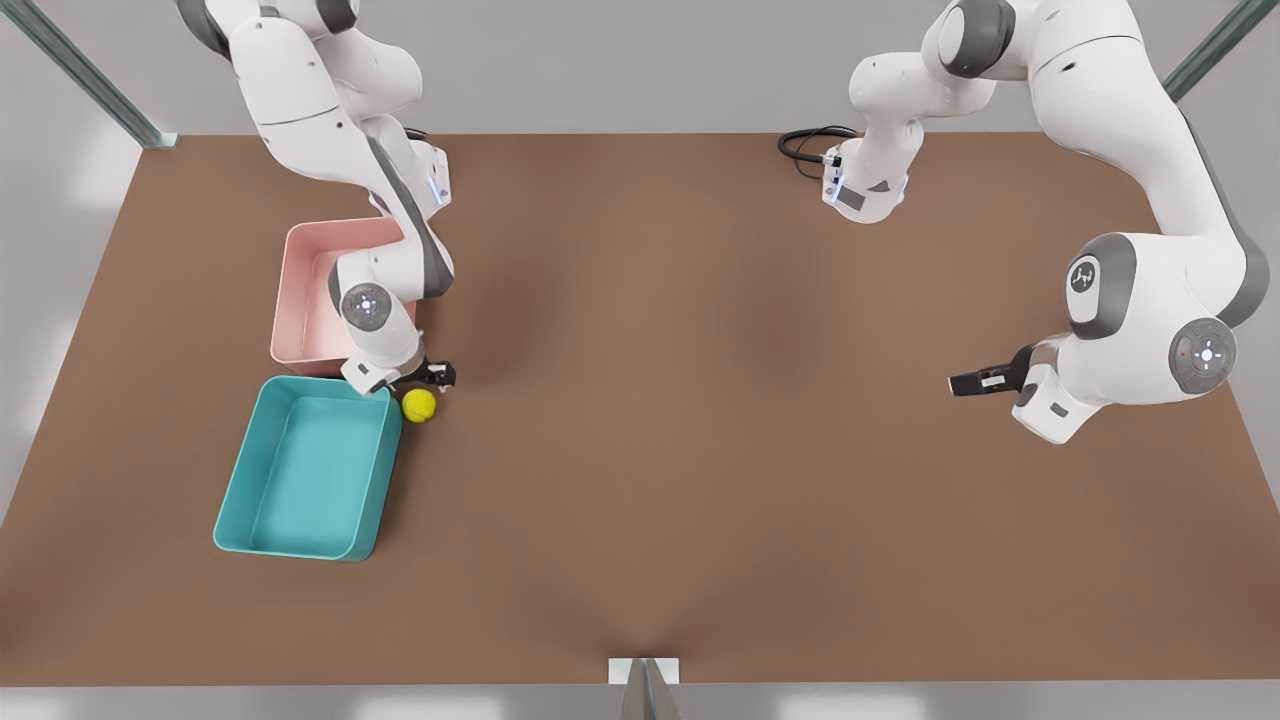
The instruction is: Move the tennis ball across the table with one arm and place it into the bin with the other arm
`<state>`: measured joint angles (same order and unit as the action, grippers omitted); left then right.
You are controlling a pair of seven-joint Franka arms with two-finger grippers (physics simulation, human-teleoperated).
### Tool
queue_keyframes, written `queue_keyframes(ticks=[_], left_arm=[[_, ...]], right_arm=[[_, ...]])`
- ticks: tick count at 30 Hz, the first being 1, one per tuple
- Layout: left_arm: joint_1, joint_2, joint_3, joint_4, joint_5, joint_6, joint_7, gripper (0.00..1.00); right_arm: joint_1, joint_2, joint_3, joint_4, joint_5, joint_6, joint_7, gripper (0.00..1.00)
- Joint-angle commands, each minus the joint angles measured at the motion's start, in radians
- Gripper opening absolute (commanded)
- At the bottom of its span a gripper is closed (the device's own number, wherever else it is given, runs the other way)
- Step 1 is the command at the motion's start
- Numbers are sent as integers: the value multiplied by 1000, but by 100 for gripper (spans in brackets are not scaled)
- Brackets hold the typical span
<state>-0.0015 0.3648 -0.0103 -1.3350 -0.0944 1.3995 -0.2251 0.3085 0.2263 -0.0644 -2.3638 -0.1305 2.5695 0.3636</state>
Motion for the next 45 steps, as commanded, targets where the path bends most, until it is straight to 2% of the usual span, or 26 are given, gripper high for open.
queue_keyframes(ticks=[1, 28, 45], left_arm=[[0, -1, 0, 0, 1, -1, -51, 100], [-5, 11, -2, 0, -2, 44, -51, 100], [-5, 13, -2, 0, -2, 47, -49, 100]], right_arm=[[1, 2, 0, 1, 2, 11, 17, 100], [0, 93, -2, 26, 2, 61, 17, 100], [3, 65, 9, 37, 0, 38, 21, 100]])
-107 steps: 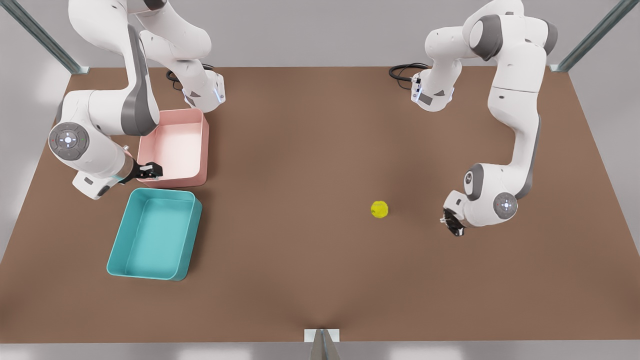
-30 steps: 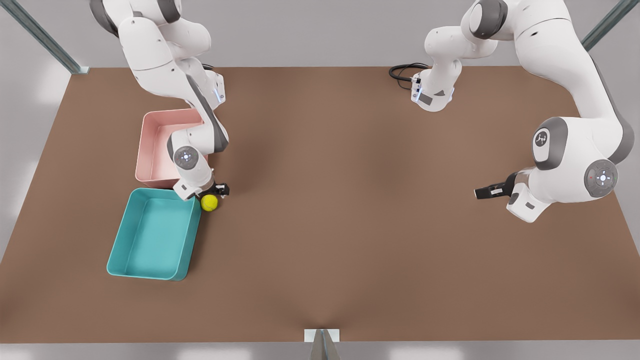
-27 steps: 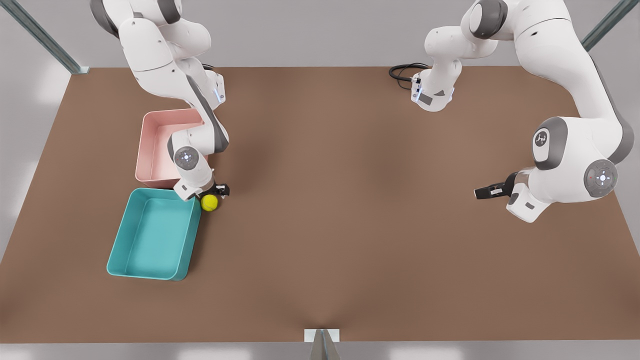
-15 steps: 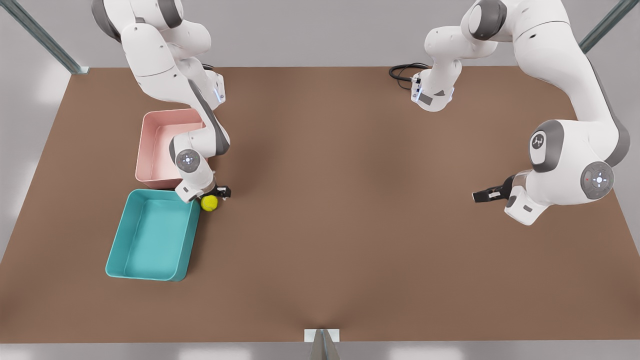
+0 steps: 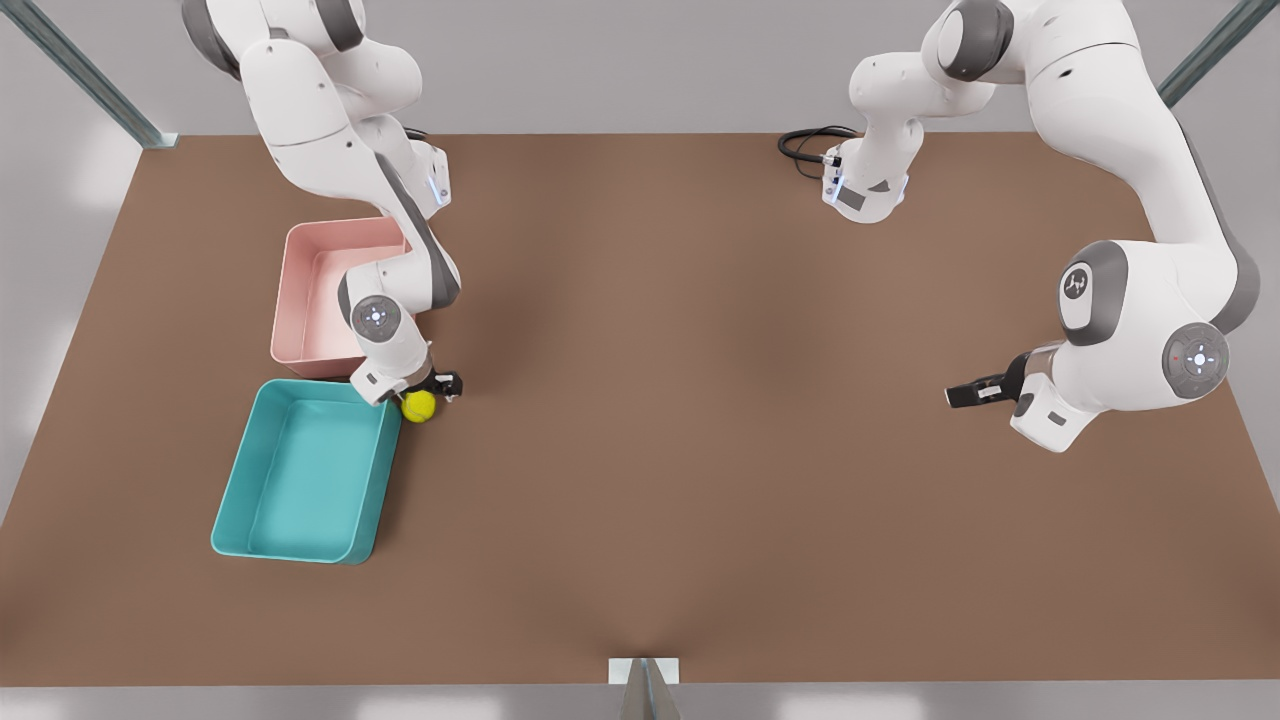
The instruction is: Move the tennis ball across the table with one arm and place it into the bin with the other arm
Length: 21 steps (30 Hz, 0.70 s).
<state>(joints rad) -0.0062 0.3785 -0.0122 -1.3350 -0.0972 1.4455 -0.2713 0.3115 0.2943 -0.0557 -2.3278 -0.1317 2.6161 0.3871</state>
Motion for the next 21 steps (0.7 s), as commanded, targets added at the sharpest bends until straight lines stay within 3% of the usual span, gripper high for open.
queue_keyframes(ticks=[1, 4, 5, 10, 21], left_arm=[[0, -1, 0, 0, 1, 1, -3, 100], [-2, -1, 0, 0, 1, 1, -3, 100], [-2, -1, 0, 0, 1, 1, -5, 100], [-2, 3, 0, 0, 1, 3, -5, 100], [-2, 3, 0, 0, -2, 4, -6, 100]], right_arm=[[3, -6, 10, 8, 1, -19, 9, 100], [5, 31, 83, 191, -37, -273, -72, 100], [5, 52, 93, 232, -39, -294, -227, 100], [-23, 78, 82, 259, -98, -292, -953, 100], [-51, 80, 83, 202, -106, -260, -1450, 100]])
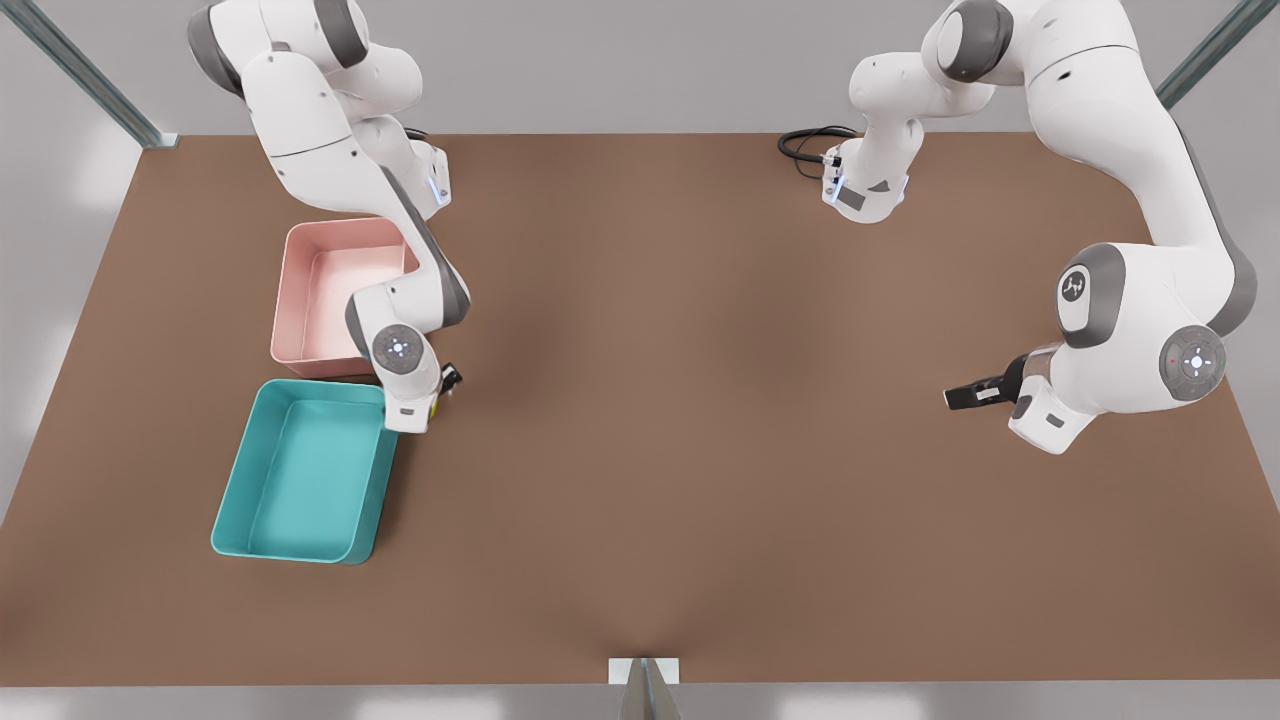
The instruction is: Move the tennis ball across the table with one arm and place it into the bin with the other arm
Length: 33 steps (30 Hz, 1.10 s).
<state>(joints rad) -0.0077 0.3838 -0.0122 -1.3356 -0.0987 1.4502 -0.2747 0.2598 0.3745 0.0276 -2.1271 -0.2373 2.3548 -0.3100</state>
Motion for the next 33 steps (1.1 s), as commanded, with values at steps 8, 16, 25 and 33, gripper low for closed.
queue_keyframes(ticks=[8, 16, 25, 33], left_arm=[[-20, 1, -35, -5, -9, 15, -3, 100], [-20, -48, -131, -13, 53, 9, -4, 100], [-43, -34, -131, -11, 50, 9, -6, 100], [-43, -22, -131, -11, 43, 6, -12, 100]], right_arm=[[-7, 0, -31, -70, 1, 80, -791, 100], [-5, 0, -37, -96, 3, 95, -779, 100], [-7, 23, -37, -96, 10, 107, -778, 100], [-8, 44, -57, -94, 15, 121, -776, 100]])
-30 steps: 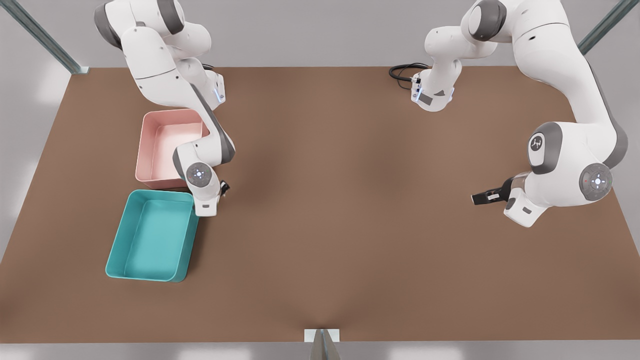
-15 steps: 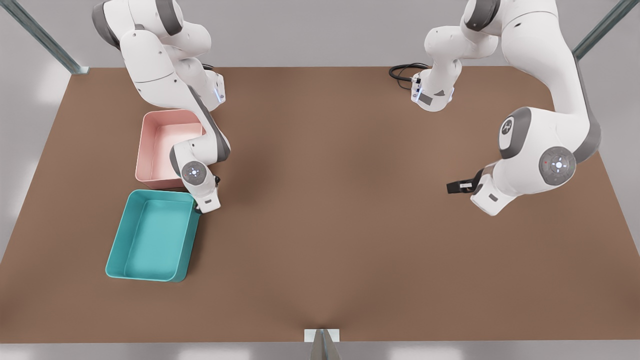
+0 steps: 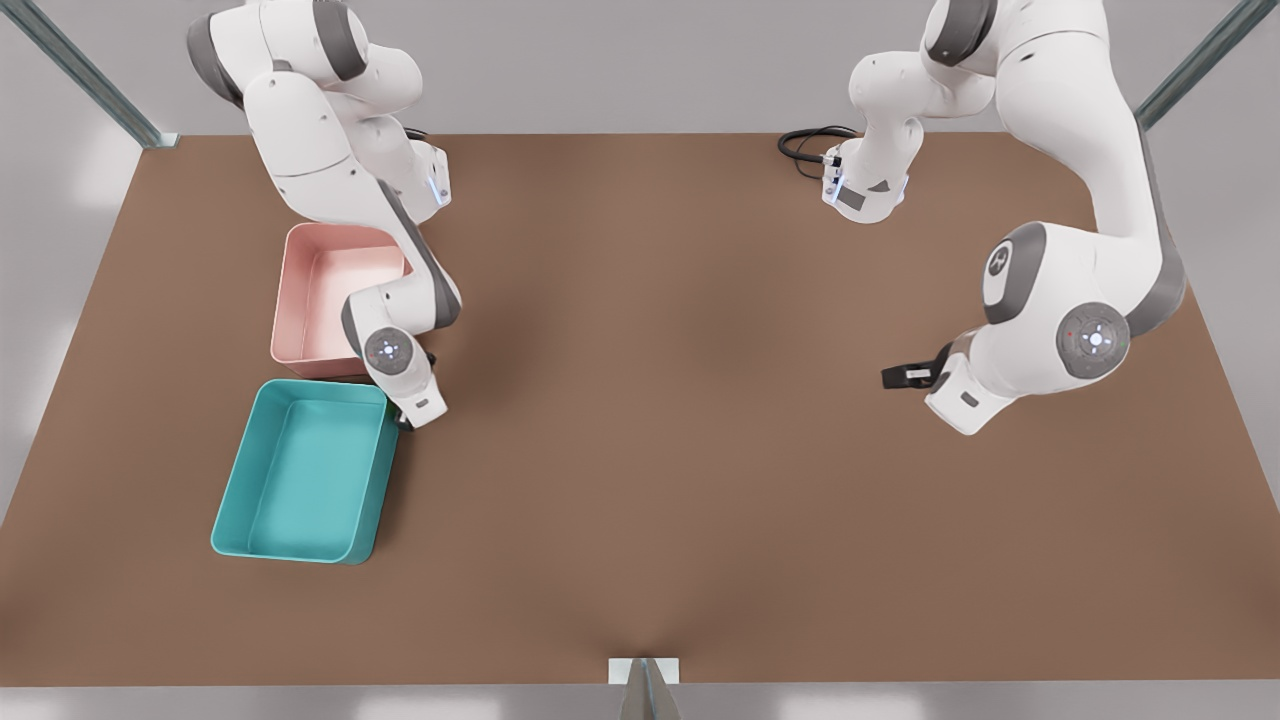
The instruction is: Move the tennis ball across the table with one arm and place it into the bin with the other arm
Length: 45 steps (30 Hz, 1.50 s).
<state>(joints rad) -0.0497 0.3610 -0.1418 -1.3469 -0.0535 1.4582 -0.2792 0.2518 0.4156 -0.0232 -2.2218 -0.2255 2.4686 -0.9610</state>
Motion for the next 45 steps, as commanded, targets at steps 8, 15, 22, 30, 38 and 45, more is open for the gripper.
queue_keyframes(ticks=[8, 15, 22, 30, 38, 45], left_arm=[[-2, 4, 1, 0, 0, -1, -5, 100], [-4, 16, -1, 0, 0, 4, -8, 100], [-6, 24, -1, 2, 0, 4, -6, 100], [-15, 24, -1, 2, 1, 4, -8, 100], [-19, 24, -1, 2, 1, 4, -8, 100], [-33, 24, -1, 2, 6, 2, -9, 100]], right_arm=[[0, 17, -17, 13, 2, 7, -124, 96], [6, 29, -15, 28, 0, 6, -125, 44], [17, 20, -4, 86, -2, -17, -124, 43], [-62, -84, 39, 257, 3, -327, -219, 42], [-154, -78, -43, 238, 49, -329, -274, 100], [-160, -93, -47, 318, 239, -423, -178, 100]])
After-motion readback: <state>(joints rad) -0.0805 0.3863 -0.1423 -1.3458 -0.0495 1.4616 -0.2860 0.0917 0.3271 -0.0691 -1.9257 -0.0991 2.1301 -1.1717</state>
